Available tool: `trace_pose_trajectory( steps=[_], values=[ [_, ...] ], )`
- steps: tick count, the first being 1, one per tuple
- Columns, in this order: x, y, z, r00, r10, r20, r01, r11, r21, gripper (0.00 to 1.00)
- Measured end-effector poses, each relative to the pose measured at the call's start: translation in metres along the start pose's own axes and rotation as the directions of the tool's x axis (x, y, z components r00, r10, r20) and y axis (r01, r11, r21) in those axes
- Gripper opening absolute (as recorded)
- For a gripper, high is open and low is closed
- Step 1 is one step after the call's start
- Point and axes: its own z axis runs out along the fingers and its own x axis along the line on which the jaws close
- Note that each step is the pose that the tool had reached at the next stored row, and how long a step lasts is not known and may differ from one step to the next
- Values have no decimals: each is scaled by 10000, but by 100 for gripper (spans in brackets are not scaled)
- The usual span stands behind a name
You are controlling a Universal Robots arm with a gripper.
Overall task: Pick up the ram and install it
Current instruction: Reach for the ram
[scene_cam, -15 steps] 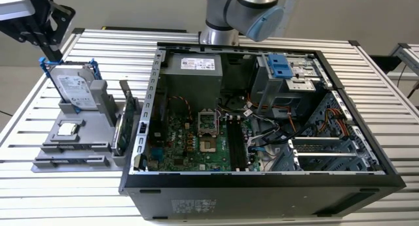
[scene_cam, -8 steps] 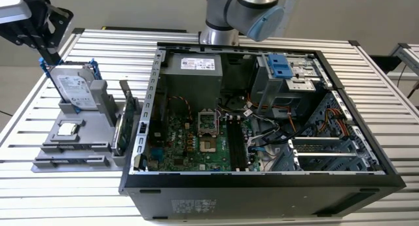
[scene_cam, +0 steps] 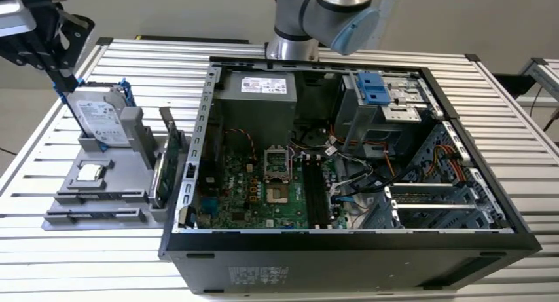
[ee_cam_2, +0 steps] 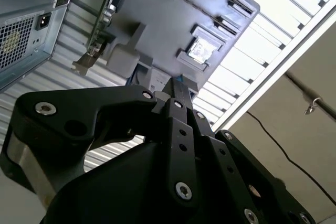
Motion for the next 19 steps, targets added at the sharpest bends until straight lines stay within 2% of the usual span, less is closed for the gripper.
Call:
trace_pose_trajectory(
  steps=[12, 19],
  values=[
    [5, -166, -8, 10000, -85, -4, 85, 10000, -2, 0],
    [12, -239, -12, 9997, -228, -11, 228, 9997, -5, 0]
  ],
)
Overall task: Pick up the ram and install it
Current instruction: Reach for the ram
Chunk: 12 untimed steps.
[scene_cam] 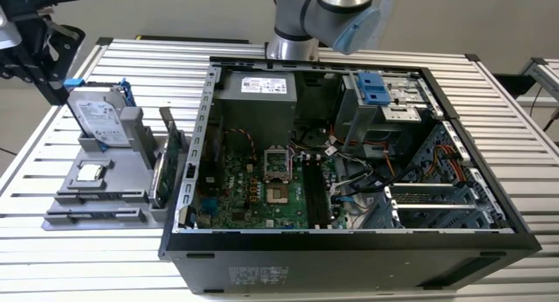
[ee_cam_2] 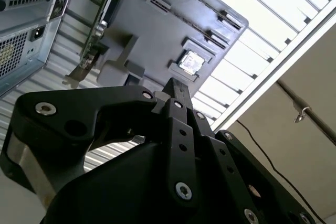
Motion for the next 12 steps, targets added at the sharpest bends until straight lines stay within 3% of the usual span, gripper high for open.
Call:
trace_pose_trajectory(
  steps=[12],
  values=[
    [7, -145, -8, 10000, -98, -5, 98, 10000, -2, 0]
  ],
)
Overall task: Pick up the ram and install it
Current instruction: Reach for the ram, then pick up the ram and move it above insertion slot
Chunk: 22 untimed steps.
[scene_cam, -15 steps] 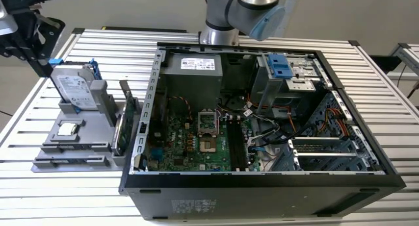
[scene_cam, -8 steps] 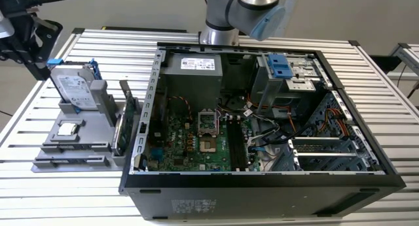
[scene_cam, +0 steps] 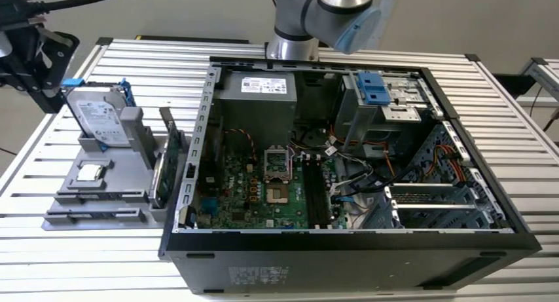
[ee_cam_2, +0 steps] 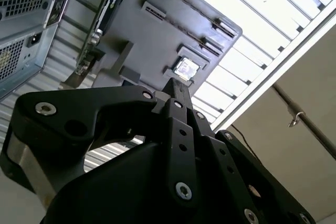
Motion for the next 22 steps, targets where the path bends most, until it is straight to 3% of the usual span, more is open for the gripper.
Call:
trace_pose_trajectory(
  steps=[22],
  values=[
    [18, -292, -14, 9998, -173, -8, 173, 9998, -3, 0]
  ],
)
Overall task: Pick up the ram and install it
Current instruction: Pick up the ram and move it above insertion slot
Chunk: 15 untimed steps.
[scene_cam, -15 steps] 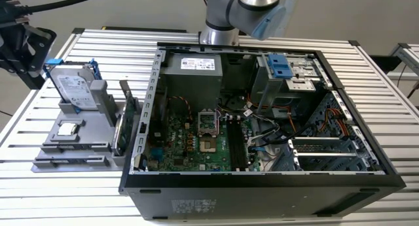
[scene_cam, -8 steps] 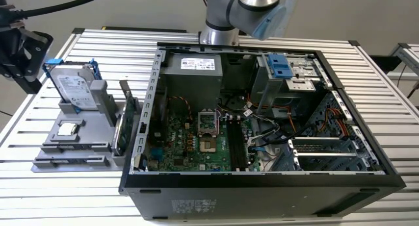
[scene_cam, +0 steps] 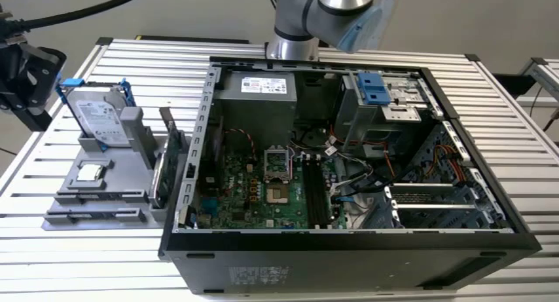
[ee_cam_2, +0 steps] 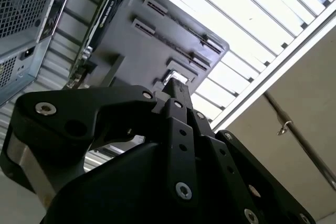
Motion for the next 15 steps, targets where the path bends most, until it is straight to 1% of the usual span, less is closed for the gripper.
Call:
trace_pose_trajectory(
  steps=[4, 5, 6, 15],
  values=[
    [1, -11, 0, 10000, -11, 0, 11, 10000, -1, 0],
    [2, -11, -1, 10000, -11, -18, 11, 10000, -1, 0],
    [2, -11, 0, 10000, -9, -61, 9, 10000, -3, 0],
    [1, -11, -1, 10000, 2, -65, -2, 10000, -3, 0]
  ],
)
